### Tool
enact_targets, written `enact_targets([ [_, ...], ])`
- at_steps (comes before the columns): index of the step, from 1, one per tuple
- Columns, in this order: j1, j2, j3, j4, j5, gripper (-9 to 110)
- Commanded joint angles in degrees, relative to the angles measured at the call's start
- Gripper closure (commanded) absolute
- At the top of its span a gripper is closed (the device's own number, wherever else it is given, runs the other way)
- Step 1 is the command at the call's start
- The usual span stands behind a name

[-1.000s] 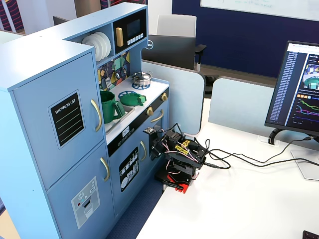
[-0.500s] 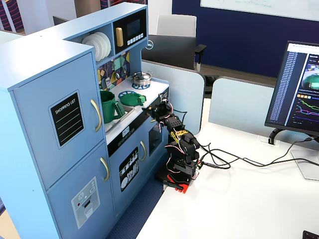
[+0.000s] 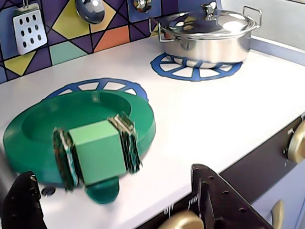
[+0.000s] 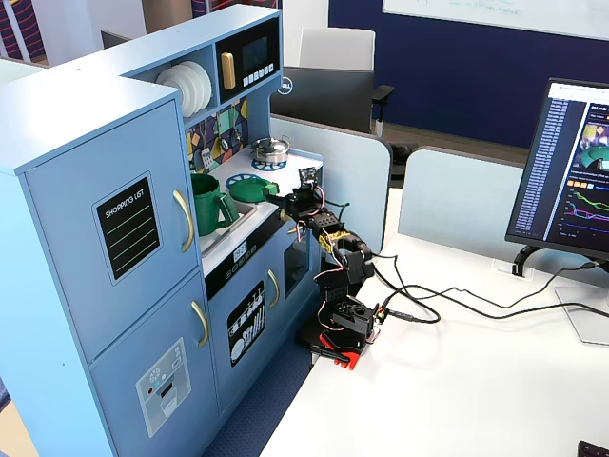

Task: Pick up the lid from the counter and put it on the green recipient

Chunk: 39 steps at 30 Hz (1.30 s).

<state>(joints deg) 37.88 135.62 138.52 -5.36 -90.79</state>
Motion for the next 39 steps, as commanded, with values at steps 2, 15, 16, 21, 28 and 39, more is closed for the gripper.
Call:
enact_targets([
  [2, -2.11, -6.42, -9.05, -4.04, -1.23, 67],
  [15, -4.31, -16.44, -15.91, -5.27, -2.37, 69],
  [16, -4.31, -17.05, -16.61, -5.27, -2.46, 69],
  [21, -4.13, -19.42, -19.69, -5.27, -2.9, 70],
  [28, -5.89, -19.78, -19.16, -5.62, -4.39, 99],
  [39, -7.91, -17.93, -20.74, -5.98, -3.25, 101],
])
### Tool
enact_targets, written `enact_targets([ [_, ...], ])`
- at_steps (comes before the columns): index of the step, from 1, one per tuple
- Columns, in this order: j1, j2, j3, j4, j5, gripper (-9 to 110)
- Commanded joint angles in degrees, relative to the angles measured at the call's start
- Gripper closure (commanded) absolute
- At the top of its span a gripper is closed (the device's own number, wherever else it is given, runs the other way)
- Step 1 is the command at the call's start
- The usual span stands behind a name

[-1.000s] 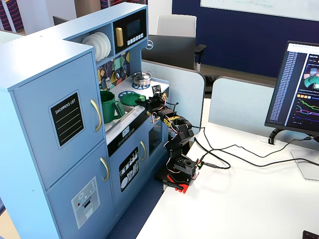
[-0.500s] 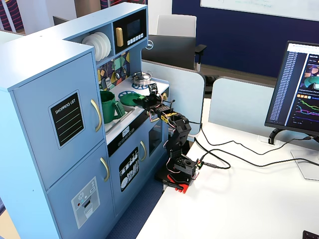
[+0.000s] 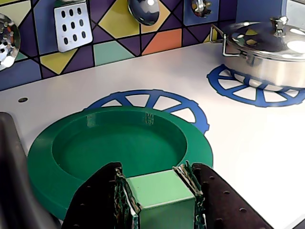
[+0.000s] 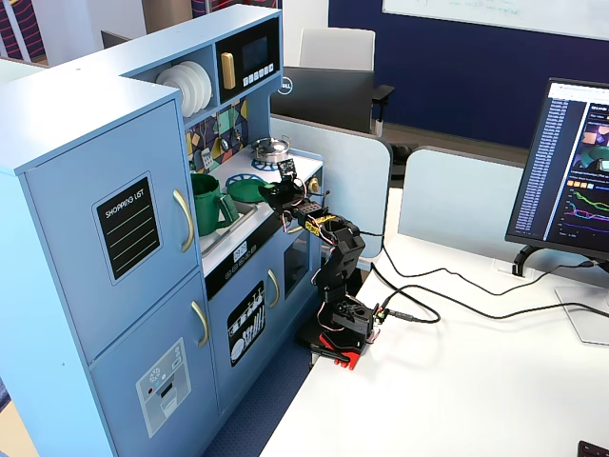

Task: Pick up the lid from the counter and put it on the green recipient

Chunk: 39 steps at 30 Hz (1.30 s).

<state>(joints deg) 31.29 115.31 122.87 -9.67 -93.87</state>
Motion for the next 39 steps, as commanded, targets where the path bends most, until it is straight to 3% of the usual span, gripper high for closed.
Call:
enact_targets([
  [1, -1.49, 2.46, -6.24, -1.67, -0.09, 101],
  [13, -6.15, 6.15, -26.89, 14.06, 0.88, 101],
  [25, -17.4, 10.99, -38.32, 30.76, 0.62, 102],
  [39, -26.1, 9.05, -39.46, 33.05, -2.02, 102],
])
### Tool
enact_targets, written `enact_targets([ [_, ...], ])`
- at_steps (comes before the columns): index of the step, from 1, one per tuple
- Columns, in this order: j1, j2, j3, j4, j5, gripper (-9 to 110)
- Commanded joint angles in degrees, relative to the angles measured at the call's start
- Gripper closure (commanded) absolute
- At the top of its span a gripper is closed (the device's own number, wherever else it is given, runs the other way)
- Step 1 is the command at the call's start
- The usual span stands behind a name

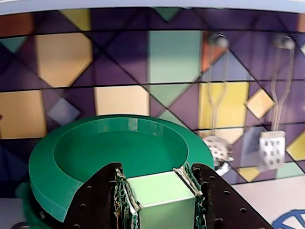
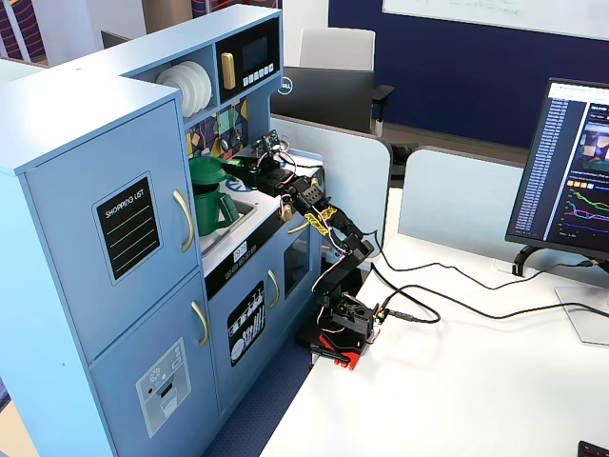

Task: Pick up the lid from the counter and put it on the green recipient

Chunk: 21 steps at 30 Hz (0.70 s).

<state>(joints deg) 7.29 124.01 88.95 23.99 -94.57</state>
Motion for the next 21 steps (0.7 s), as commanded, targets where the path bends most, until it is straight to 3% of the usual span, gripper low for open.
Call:
enact_targets([
  [1, -2.64, 0.09, -5.54, -0.62, -1.67, 102],
  [21, -3.25, -4.75, -3.96, -3.96, -2.55, 102],
])
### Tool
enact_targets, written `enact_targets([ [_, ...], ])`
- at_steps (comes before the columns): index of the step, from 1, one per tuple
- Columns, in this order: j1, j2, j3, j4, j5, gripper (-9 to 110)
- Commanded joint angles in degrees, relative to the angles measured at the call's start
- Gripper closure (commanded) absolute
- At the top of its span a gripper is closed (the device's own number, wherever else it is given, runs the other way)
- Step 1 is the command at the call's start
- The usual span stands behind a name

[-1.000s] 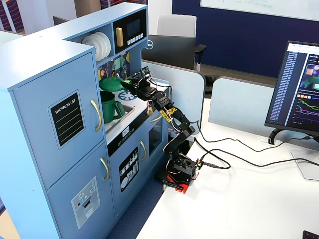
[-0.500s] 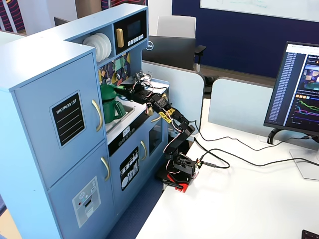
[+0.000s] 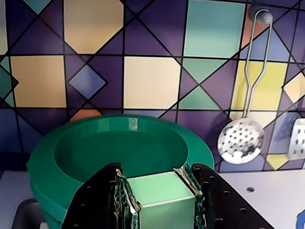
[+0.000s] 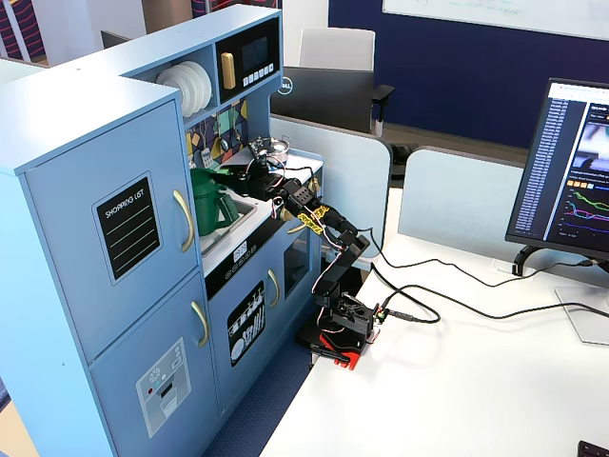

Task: Pick up the lid from the counter and put it on the green recipient

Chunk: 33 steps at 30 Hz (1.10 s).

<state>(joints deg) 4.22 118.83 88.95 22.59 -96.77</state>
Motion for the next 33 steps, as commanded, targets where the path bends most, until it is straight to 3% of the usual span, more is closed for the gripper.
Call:
enact_targets([
  [1, -0.18, 0.44, -3.78, -2.55, -0.35, 102],
  [6, 0.44, 1.67, -1.05, -2.72, -0.62, 101],
  [10, 0.35, 2.81, -0.44, -2.99, 3.34, 80],
  [15, -0.09, 3.25, -2.37, -2.46, 4.04, 70],
  [20, -0.62, 5.8, -5.89, 1.85, 3.08, 72],
  [24, -1.23, 14.94, -2.9, 13.62, 2.11, 73],
  [28, -1.41, 26.81, 6.59, 25.84, 1.58, 76],
  [33, 0.35, 40.17, 27.33, 36.3, 1.49, 89],
])
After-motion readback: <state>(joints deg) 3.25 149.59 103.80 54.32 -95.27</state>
